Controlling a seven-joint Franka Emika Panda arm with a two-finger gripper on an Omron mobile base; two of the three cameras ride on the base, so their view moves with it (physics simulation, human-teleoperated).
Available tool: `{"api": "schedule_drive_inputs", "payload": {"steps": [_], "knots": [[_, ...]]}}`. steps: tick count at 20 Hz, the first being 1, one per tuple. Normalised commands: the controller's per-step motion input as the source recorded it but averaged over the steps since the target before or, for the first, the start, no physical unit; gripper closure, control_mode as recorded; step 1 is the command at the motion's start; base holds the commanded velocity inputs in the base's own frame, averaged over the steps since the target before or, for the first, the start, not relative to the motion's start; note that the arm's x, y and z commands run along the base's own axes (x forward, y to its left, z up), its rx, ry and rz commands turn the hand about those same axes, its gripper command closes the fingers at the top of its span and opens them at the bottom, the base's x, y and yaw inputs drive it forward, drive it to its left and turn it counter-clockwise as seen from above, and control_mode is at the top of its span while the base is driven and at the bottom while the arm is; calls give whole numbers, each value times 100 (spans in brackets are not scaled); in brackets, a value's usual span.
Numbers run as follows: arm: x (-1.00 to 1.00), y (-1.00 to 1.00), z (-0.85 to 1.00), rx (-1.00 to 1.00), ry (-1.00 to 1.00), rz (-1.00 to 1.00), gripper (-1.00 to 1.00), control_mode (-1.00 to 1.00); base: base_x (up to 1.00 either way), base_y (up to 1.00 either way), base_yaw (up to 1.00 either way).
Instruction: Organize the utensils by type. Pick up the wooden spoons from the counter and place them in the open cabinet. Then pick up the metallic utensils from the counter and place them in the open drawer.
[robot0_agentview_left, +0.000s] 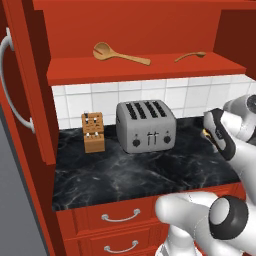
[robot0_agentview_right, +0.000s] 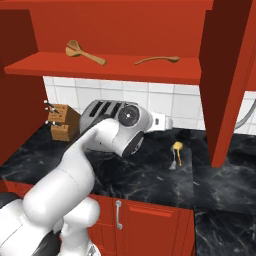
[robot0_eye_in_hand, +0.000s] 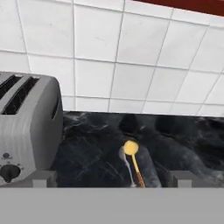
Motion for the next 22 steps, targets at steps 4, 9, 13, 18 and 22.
{"api": "schedule_drive_inputs", "payload": {"steps": [4, 9, 13, 18, 22], "knots": [[10, -30, -44, -16, 4, 9, -100, -100, 0, 0, 0], [15, -25, -37, -8, 5, 1, -100, -100, 0, 0, 0], [11, -8, -27, -4, 17, 0, -100, -100, 0, 0, 0], [1, -3, -4, 0, 39, 0, -100, -100, 0, 0, 0], [9, -12, -21, 0, 26, 0, -100, -100, 0, 0, 0]]}}
